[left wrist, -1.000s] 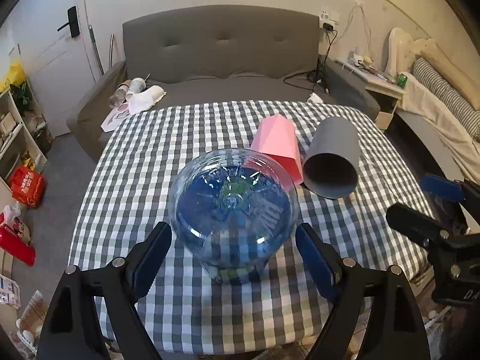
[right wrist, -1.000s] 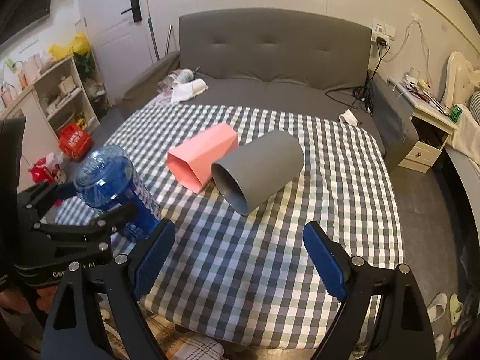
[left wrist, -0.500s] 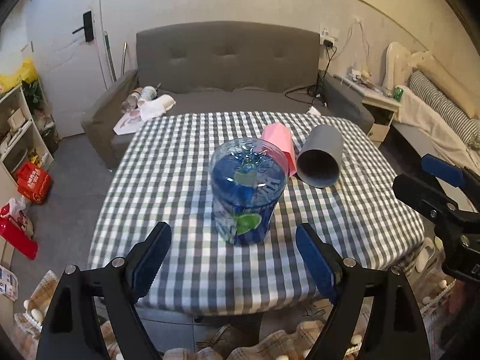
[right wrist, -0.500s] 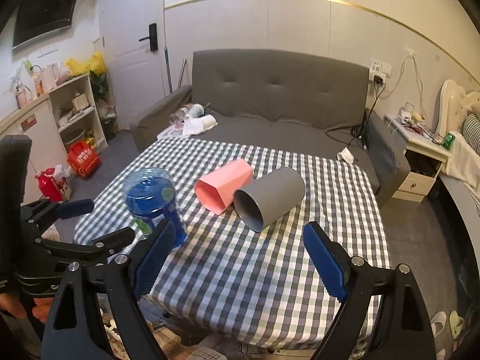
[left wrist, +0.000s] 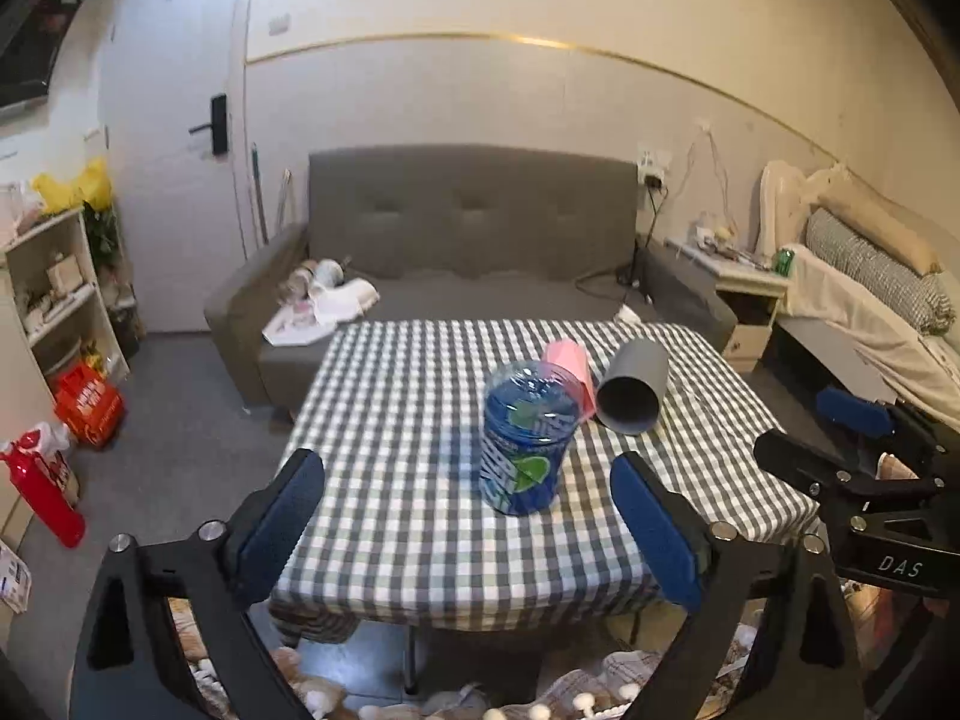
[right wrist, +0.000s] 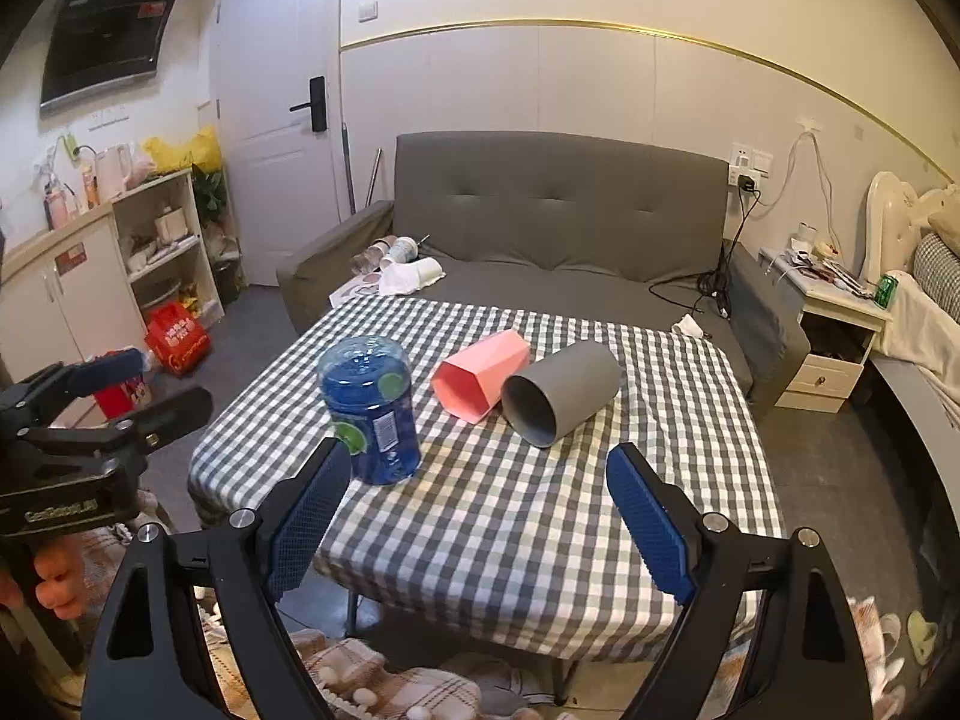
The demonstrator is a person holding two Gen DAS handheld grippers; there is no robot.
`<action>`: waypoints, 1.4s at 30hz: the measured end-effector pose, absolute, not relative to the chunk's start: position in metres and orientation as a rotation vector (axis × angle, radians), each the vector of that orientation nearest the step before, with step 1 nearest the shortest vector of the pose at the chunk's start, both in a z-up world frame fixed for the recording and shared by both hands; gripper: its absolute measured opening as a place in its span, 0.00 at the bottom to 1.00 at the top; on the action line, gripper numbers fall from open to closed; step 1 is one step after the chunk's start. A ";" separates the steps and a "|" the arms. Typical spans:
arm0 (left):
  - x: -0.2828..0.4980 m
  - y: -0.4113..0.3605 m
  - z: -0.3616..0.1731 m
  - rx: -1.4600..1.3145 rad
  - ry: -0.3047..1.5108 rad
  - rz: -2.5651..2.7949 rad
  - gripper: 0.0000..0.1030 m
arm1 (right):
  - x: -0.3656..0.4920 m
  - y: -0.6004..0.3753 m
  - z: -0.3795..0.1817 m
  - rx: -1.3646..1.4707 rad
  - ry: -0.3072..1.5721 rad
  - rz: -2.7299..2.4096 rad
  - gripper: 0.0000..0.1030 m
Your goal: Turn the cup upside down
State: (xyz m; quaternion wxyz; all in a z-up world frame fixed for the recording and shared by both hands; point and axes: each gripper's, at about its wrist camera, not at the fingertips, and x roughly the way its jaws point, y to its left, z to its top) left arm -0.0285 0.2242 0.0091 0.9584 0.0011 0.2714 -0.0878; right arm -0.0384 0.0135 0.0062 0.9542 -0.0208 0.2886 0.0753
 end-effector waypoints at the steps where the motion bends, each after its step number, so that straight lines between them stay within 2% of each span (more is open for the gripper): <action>1: -0.032 0.226 0.009 0.000 0.543 -0.175 0.96 | -0.040 0.014 0.005 -0.043 0.586 0.150 0.85; 5: -0.036 0.233 0.004 -0.003 0.550 -0.152 0.99 | -0.046 0.020 -0.001 -0.054 0.595 0.143 0.86; 8: -0.037 0.235 -0.003 -0.005 0.571 -0.147 1.00 | -0.045 0.020 -0.008 -0.057 0.614 0.126 0.97; 14: -0.036 0.235 -0.009 0.012 0.585 -0.142 1.00 | -0.042 0.020 -0.013 -0.056 0.630 0.126 1.00; 42: -0.035 0.240 -0.007 -0.027 0.605 -0.129 1.00 | -0.044 0.021 -0.014 -0.060 0.628 0.117 1.00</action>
